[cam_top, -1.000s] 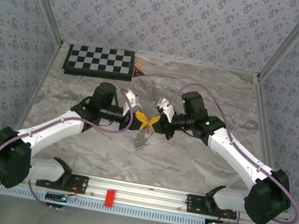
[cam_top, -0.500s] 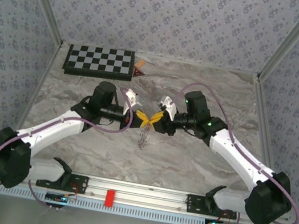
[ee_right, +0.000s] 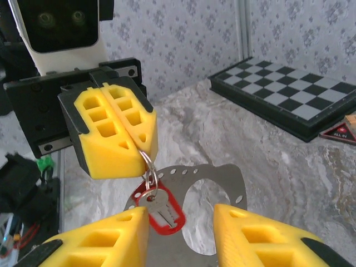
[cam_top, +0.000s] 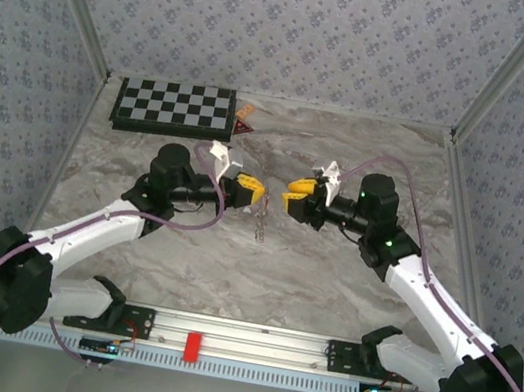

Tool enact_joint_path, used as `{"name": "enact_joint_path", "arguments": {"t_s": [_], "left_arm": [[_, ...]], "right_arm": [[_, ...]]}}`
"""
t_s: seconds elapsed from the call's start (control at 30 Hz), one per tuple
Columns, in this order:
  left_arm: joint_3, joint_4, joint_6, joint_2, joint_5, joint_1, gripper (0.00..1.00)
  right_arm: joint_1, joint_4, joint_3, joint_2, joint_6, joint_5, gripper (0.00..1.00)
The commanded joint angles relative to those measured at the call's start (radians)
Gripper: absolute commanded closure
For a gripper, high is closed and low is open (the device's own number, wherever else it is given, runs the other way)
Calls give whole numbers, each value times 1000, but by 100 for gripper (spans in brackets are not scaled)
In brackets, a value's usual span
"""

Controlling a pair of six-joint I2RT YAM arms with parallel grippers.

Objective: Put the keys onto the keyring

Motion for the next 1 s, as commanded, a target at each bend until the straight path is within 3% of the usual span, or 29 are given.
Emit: {"name": "enact_joint_path", "arguments": {"t_s": [0.0,0.2,0.9,0.97], "left_arm": [[-4,186,-76,-10,-41,-3,100],[-20,282,-118,0,-91,-18,100],[-46,364,-148,-15,-132,-37,100],[-46,356,-144,-21,-133,-37,100]], "right_arm": [[-3,138,-10,-10,114,-6,64],[-11,254,7,43,239,-77,62],[-31,447,-6,104,386,-104,62],[-30,461,-6,112,397,-119,66]]}}
